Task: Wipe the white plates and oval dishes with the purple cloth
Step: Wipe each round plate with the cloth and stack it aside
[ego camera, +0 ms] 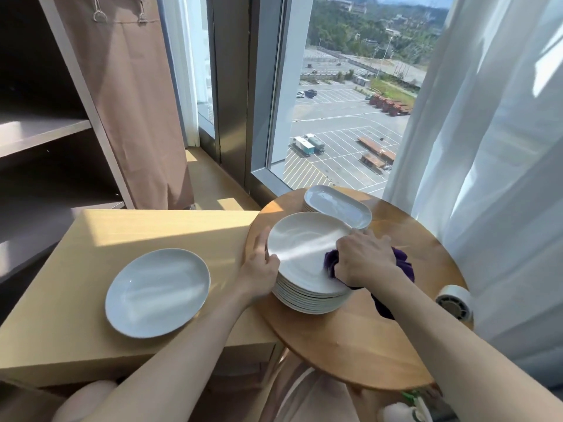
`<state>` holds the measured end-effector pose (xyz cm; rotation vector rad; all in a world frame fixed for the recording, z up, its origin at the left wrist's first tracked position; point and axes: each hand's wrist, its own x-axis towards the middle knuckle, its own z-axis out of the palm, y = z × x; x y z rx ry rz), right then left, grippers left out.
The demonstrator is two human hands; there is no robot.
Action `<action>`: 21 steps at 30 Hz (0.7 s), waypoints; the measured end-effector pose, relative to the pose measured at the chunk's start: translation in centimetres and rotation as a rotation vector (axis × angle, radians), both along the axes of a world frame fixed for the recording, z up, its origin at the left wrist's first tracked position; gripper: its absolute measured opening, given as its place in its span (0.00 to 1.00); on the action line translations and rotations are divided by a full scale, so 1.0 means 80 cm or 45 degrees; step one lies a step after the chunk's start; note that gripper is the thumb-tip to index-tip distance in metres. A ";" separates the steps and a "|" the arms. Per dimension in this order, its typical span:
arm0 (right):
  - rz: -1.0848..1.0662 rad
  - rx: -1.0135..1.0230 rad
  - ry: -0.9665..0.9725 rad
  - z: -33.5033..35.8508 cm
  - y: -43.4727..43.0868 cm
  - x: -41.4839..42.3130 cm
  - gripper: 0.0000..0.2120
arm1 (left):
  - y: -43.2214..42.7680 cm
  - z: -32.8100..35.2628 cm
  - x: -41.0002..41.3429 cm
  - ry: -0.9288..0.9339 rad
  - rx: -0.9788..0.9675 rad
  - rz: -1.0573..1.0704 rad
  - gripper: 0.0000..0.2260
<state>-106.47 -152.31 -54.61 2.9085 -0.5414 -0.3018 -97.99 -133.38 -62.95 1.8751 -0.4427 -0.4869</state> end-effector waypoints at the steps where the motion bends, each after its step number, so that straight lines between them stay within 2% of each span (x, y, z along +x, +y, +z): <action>1: -0.014 -0.035 -0.006 0.000 -0.009 0.005 0.09 | 0.001 0.000 0.002 0.018 -0.009 -0.013 0.28; 11: 0.129 -0.235 -0.307 -0.050 -0.015 0.088 0.16 | 0.001 -0.014 0.007 0.067 0.014 -0.028 0.27; 16: 0.026 0.026 -0.423 -0.069 0.016 0.105 0.19 | 0.001 -0.017 0.007 0.068 0.003 -0.049 0.28; 21: 0.112 0.299 -0.452 -0.067 0.038 0.102 0.19 | 0.009 -0.012 0.012 0.085 0.005 -0.108 0.31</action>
